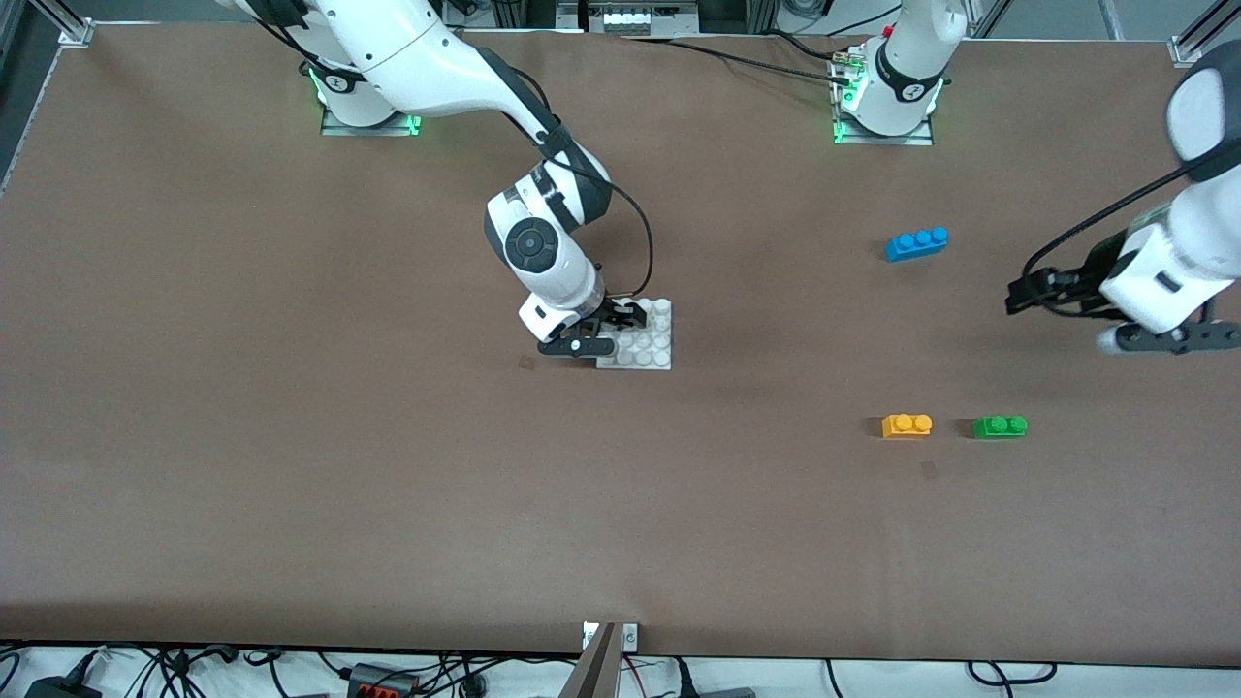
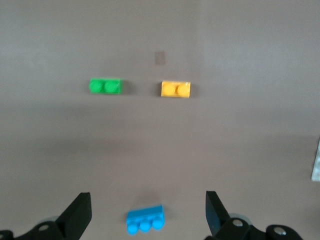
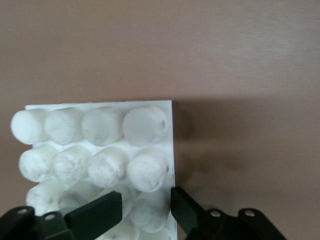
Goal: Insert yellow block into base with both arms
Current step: 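Release the base with the right gripper while the left gripper reaches the yellow block, then retract the right gripper while the left gripper lowers onto the yellow block, then close the left gripper on the yellow block and lift it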
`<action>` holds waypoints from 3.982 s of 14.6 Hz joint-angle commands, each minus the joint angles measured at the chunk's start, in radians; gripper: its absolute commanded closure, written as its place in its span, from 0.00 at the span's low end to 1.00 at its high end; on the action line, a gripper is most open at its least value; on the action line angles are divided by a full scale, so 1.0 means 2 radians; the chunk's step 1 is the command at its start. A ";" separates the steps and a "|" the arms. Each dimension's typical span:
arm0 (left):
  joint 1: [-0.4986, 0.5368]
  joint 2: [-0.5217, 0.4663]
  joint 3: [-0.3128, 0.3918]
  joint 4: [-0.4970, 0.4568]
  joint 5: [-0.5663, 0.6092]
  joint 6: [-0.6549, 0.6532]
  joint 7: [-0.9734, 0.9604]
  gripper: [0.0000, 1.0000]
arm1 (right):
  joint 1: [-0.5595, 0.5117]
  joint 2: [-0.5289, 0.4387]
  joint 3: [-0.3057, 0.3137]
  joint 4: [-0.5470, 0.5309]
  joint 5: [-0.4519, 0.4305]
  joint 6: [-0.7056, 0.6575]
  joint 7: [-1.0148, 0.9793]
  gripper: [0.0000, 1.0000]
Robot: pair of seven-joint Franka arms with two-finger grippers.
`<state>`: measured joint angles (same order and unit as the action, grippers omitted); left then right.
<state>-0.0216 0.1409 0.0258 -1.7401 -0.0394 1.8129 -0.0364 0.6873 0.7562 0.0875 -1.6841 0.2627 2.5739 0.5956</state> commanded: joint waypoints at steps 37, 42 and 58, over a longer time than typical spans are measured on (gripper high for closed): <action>-0.027 0.226 -0.009 -0.061 -0.005 0.356 0.039 0.00 | -0.328 -0.407 -0.073 -0.018 -0.140 -0.536 -0.410 0.00; -0.028 0.234 -0.009 -0.059 -0.003 0.367 0.039 0.00 | -0.343 -0.431 -0.081 -0.018 -0.146 -0.515 -0.406 0.00; -0.025 0.244 -0.009 -0.046 -0.003 0.369 0.039 0.18 | -0.324 -0.425 -0.074 -0.015 -0.140 -0.504 -0.348 0.00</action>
<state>-0.0784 0.6243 0.0095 -1.8470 -0.0398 2.5490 0.0155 0.0341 -0.0866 -0.0604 -1.7017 -0.0288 1.5576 -0.1175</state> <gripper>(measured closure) 0.132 0.000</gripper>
